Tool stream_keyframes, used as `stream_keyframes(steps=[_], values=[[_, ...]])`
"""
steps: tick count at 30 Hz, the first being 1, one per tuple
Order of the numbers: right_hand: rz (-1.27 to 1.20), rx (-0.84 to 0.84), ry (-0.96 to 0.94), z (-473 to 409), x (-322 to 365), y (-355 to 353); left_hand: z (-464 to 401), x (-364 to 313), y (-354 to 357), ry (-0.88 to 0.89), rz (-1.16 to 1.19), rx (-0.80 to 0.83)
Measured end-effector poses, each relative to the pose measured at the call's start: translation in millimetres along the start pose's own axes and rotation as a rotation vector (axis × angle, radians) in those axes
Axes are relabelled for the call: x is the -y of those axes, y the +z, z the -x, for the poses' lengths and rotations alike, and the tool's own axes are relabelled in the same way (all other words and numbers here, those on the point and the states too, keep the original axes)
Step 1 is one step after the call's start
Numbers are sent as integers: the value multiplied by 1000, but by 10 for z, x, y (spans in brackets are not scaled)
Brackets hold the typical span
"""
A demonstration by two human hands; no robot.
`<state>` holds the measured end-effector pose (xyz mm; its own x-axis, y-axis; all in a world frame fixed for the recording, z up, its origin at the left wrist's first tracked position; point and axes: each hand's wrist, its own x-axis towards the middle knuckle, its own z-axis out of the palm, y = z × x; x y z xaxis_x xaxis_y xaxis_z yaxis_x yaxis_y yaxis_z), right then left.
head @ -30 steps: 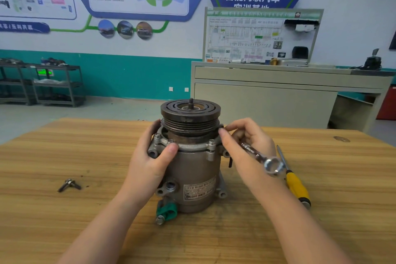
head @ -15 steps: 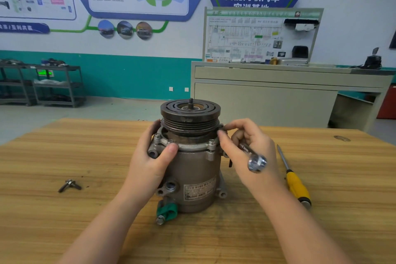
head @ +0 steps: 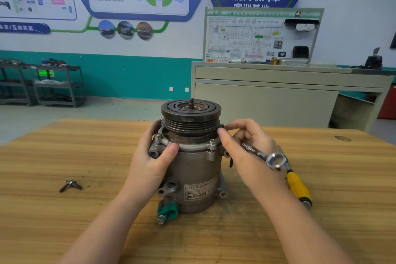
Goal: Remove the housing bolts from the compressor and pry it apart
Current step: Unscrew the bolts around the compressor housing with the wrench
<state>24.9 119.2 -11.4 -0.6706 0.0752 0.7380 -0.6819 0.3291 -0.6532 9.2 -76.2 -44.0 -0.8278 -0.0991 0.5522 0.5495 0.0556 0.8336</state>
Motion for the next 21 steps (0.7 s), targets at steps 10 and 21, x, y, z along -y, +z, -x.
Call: stream_keyframes(steps=[10,21], values=[[-15,-9,60,-20,-24,5,-5,-5,0,9,3,8],[-6,23,86,-39,-26,2,2,-28,11,26,-5,9]])
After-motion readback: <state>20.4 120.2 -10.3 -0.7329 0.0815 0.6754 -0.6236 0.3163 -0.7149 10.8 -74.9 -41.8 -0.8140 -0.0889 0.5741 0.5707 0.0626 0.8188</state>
